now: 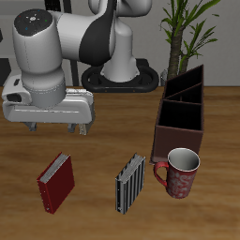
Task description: Place the red book into the left desk caddy's left compartment and place the yellow book into the left desk caddy's left compartment
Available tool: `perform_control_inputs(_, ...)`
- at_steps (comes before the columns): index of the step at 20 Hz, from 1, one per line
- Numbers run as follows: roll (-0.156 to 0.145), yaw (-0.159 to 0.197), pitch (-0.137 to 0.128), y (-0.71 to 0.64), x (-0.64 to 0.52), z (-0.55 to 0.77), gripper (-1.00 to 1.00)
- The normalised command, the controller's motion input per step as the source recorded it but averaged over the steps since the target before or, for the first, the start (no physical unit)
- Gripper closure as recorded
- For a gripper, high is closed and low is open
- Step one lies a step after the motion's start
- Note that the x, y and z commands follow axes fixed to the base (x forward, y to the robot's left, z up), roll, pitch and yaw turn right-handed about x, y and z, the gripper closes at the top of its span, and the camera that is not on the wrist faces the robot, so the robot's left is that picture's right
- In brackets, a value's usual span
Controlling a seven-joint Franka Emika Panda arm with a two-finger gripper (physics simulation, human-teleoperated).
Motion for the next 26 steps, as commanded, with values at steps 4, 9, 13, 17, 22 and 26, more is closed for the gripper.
perform_control_inputs(4,-0.01,-0.038,-0.047,-0.06,0.07,-0.19,-1.0)
perform_control_inputs(9,-0.013,-0.043,-0.063,0.01,0.04,-0.22,-1.0)
perform_control_inputs(13,-0.007,-0.062,-0.043,0.04,0.07,-0.3,-1.0)
perform_control_inputs(17,-0.016,-0.075,0.0,-0.06,0.08,-0.32,-1.0)
perform_control_inputs(22,-0.004,-0.093,-0.02,-0.04,0.04,-0.37,-1.0)
perform_control_inputs(26,-0.001,-0.045,-0.003,0.02,0.01,-0.31,-1.0)
